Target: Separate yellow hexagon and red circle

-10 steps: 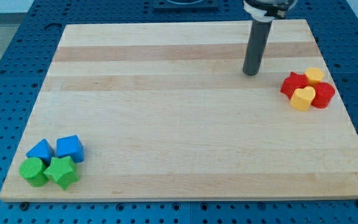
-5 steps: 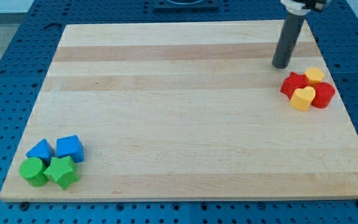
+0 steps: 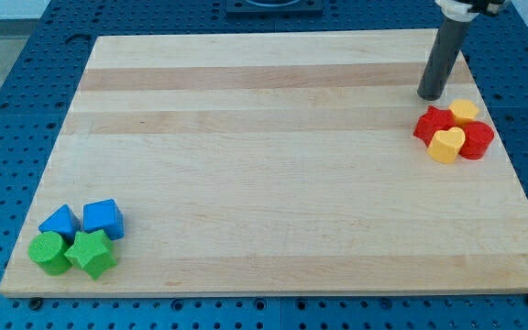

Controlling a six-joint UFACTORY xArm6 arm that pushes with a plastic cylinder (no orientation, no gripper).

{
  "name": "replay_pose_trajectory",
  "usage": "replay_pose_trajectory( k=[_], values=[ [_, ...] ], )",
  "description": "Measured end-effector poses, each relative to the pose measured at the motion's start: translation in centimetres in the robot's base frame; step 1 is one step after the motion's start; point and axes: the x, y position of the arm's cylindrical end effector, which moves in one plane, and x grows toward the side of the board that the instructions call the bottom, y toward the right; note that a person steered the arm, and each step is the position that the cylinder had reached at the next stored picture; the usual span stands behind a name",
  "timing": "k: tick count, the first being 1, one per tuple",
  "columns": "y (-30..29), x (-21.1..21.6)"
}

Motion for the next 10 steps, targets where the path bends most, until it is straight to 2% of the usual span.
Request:
replay_pose_trajectory(
  k=[6,10],
  values=[
    [6.1,0.4],
    [7.3,5.7]
  ],
)
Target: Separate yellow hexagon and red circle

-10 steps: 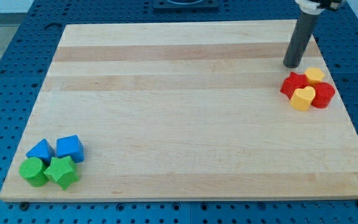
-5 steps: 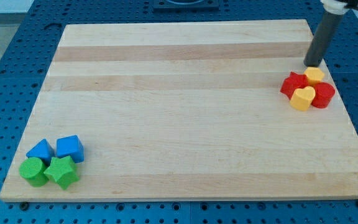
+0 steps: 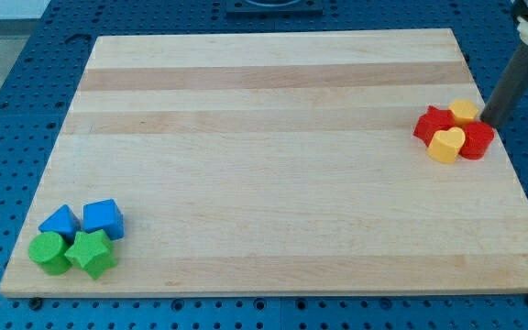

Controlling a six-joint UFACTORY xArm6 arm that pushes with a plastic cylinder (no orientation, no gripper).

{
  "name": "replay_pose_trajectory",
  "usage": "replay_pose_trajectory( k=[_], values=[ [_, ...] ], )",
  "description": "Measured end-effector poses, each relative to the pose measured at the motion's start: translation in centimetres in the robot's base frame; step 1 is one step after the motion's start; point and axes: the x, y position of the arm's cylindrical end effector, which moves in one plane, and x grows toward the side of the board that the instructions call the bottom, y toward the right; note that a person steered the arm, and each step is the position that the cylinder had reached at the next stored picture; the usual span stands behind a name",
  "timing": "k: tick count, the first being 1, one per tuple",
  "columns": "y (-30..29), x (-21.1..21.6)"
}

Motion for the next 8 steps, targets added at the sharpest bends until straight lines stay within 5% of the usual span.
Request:
replay_pose_trajectory(
  k=[8],
  values=[
    [-5.0,2.1]
  ],
)
